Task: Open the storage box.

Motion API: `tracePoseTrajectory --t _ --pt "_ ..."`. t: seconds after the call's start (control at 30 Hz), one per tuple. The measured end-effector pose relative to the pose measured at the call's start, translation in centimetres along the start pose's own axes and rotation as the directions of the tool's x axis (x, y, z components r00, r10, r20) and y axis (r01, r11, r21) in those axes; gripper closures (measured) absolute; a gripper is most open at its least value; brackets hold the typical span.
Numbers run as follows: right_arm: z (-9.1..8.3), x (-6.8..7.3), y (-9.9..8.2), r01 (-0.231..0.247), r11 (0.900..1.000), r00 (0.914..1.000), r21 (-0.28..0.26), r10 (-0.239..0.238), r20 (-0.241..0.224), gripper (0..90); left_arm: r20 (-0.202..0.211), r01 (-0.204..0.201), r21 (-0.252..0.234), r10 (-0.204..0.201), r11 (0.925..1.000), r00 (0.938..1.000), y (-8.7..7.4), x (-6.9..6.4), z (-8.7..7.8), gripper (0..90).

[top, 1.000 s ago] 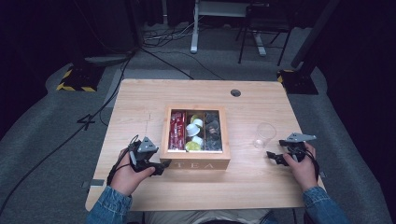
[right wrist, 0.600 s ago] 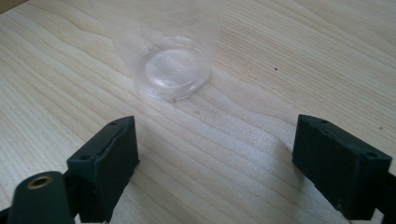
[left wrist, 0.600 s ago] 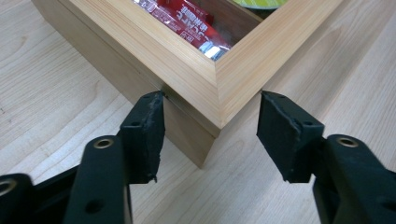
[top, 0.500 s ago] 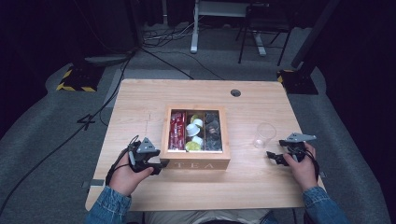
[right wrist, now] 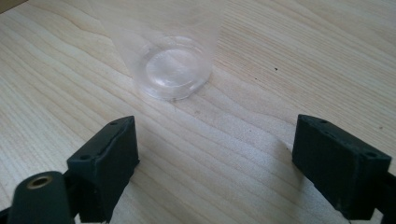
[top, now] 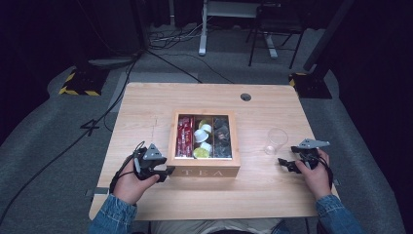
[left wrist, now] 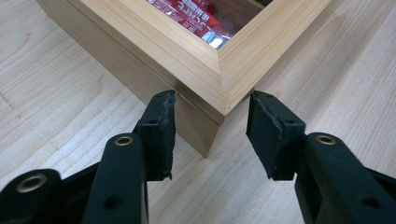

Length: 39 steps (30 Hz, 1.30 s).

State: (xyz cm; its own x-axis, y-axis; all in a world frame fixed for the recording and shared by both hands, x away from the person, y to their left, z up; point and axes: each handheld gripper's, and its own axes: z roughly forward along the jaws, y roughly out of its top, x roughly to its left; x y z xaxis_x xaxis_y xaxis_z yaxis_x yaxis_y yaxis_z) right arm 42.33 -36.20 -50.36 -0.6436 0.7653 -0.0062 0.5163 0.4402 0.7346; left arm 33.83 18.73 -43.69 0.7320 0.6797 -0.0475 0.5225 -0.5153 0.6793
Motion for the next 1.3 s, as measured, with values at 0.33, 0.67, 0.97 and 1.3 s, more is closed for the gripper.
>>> tracePoseTrajectory --t 0.33,0.67,0.97,1.3 --pt "-0.3 0.3 -0.1 -0.002 1.0000 1.0000 0.005 0.003 -0.005 22.1 0.007 -0.008 0.014 0.008 0.9999 0.9999 0.4 0.0 -0.3 57.8" --pt "-2.9 0.6 1.2 -0.036 0.9979 0.9993 -0.054 0.035 -0.013 25.5 0.019 -0.003 0.007 0.003 1.0000 0.9998 1.0 0.2 -1.2 61.2" --pt "-4.8 1.5 2.2 -0.038 0.9970 0.9983 -0.067 0.035 -0.047 30.6 0.005 -0.018 -0.064 0.018 0.9978 0.9998 1.6 0.4 -2.5 68.5" --pt "-6.2 2.9 4.2 -0.006 0.9905 0.9975 -0.137 -0.004 -0.071 30.2 -0.022 -0.011 -0.148 0.008 0.9889 0.9997 2.0 0.5 -3.3 70.9"
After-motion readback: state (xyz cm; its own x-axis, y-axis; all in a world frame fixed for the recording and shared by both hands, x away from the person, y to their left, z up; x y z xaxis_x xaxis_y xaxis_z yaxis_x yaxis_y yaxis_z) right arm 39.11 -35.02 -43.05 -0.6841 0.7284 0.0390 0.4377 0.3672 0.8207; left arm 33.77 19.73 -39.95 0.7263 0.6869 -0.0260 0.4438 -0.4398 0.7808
